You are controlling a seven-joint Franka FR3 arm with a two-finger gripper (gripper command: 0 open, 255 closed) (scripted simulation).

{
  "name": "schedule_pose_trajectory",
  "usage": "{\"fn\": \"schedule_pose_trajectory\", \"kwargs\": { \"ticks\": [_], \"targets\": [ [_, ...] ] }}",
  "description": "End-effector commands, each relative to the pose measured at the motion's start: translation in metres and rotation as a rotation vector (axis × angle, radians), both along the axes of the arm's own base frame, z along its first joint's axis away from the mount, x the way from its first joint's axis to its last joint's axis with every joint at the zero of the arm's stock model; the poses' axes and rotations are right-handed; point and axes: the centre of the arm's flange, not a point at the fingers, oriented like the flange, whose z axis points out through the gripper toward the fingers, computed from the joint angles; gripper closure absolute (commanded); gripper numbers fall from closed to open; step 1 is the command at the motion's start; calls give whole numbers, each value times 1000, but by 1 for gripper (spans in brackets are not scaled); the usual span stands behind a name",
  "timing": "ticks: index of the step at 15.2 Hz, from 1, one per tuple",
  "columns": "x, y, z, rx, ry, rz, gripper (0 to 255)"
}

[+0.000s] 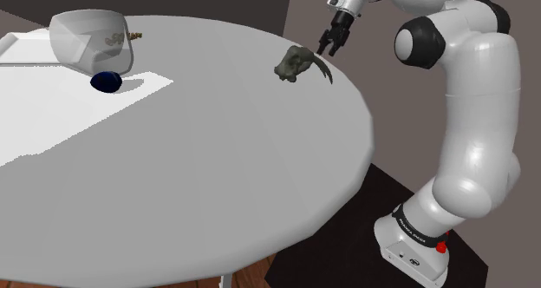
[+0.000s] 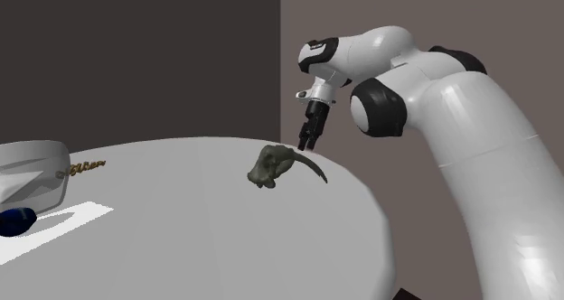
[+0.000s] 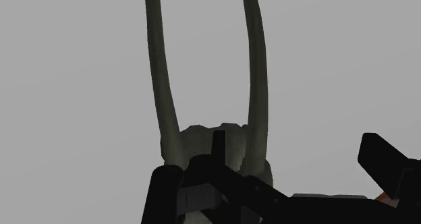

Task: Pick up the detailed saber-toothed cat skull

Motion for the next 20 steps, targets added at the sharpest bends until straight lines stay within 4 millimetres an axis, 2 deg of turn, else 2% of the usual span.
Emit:
{"fn": "schedule_pose_trajectory", "kwargs": {
  "ticks": [1, 6, 8, 9, 18, 20],
  "targets": [
    [6, -2, -11, 9, -3, 15, 0],
    [6, -2, -37, 9, -3, 15, 0],
    [6, -2, -40, 9, -3, 15, 0],
    [6, -2, -41, 10, -3, 15, 255],
    [6, -2, -40, 9, -3, 15, 255],
    [6, -2, -30, 9, -3, 15, 255]
  ]
}}
